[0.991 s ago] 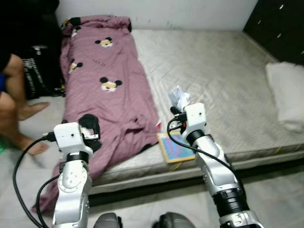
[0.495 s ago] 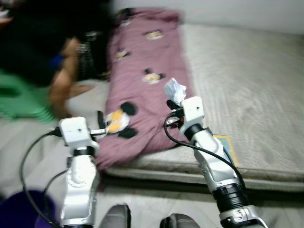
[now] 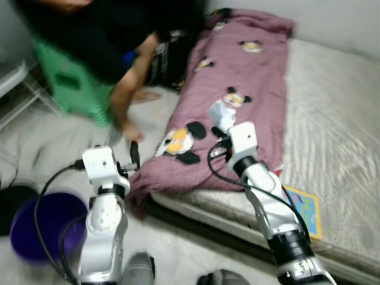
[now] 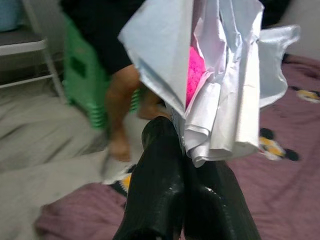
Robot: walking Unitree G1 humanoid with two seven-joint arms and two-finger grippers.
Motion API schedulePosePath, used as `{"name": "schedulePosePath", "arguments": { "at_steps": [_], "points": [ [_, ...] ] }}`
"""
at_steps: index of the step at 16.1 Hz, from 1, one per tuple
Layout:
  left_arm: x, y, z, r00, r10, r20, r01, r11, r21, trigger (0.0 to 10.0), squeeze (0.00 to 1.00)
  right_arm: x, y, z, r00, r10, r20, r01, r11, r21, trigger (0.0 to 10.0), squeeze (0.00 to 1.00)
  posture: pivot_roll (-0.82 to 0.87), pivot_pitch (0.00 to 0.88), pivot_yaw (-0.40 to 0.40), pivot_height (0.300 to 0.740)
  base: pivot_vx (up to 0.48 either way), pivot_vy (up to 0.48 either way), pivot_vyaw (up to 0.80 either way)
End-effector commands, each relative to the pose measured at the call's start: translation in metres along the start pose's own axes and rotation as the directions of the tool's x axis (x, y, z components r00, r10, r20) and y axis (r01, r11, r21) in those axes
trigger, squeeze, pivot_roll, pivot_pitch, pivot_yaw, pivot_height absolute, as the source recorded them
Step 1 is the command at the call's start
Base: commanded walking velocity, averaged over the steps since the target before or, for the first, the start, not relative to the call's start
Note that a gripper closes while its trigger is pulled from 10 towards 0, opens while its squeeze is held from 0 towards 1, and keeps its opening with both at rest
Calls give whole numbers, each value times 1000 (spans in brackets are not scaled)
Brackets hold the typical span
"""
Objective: Clean up the room
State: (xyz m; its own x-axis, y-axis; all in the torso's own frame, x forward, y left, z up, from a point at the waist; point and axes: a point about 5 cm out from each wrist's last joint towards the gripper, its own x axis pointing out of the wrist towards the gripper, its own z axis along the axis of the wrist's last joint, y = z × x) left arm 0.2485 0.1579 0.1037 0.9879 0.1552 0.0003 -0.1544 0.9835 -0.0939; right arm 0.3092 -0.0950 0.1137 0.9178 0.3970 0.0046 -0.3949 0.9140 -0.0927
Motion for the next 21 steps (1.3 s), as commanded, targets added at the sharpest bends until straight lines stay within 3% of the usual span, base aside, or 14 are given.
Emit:
{"name": "schedulePosePath", "arguments": {
  "at_steps": [1,2,5,21],
  "points": [
    [0,-1,1,1000,13,13,-13,1000,23,10000,0,0,1,0,1000,6,5,-6,1000,-1,10000,0,18,67,-92,740,0,0,800],
    [1,2,1,999,42,29,-43,997,61,10000,0,2,2,1,1000,11,9,-11,1000,1,10000,0,18,67,-93,740,0,0,800],
    [3,1,1,999,30,29,-32,997,74,10000,0,6,3,3,1000,15,14,-15,1000,5,10000,0,19,72,-94,740,0,0,800],
    [3,1,0,999,27,35,-29,998,61,10000,0,7,4,-1,1000,26,4,-26,1000,3,10000,0,12,65,-98,740,0,0,800]
  ]
}}
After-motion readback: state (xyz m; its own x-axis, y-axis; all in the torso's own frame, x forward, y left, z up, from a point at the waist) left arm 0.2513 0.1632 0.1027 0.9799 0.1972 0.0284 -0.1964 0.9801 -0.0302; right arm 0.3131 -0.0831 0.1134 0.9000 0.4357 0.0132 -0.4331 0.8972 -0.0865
